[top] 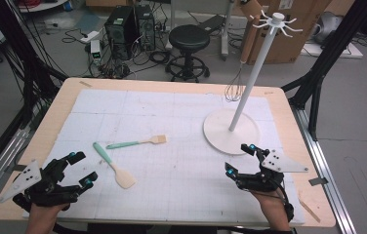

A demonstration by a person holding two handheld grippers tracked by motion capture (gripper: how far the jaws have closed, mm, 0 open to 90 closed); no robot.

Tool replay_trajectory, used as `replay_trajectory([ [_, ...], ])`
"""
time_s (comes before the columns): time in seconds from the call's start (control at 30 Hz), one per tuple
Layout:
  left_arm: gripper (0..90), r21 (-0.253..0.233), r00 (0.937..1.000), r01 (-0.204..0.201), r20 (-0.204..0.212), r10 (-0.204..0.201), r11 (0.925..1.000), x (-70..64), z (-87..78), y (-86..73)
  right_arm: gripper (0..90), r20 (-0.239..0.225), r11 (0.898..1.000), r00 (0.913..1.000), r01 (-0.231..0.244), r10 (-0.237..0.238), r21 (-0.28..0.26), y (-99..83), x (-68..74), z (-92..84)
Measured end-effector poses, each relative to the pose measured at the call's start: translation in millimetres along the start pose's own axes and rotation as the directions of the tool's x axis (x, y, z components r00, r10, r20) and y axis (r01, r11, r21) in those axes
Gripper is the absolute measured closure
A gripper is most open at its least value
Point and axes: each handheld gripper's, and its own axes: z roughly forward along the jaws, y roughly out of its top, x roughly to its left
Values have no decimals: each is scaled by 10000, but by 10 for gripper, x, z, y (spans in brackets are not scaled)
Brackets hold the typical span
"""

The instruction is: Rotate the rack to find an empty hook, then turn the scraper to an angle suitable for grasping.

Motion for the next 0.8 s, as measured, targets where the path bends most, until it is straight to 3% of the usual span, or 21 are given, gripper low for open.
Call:
replay_trajectory([
  [0.2,188,-23,9998,-45,-181,45,10000,-28,-83,-15,160,103,9998,9998,-181,180,20,-97,24,70],
  [0.4,189,-116,9989,114,-450,-119,9999,42,-140,-15,160,24,9996,9997,-243,242,155,-117,62,120],
  [0.57,193,-55,9987,16,-518,-19,10000,58,-156,-27,162,0,9990,9996,-291,291,329,-150,97,170],
  [0.8,241,-152,9943,4,-1064,-20,9999,104,-230,-66,171,-83,9985,9995,-313,317,449,-174,149,268],
])
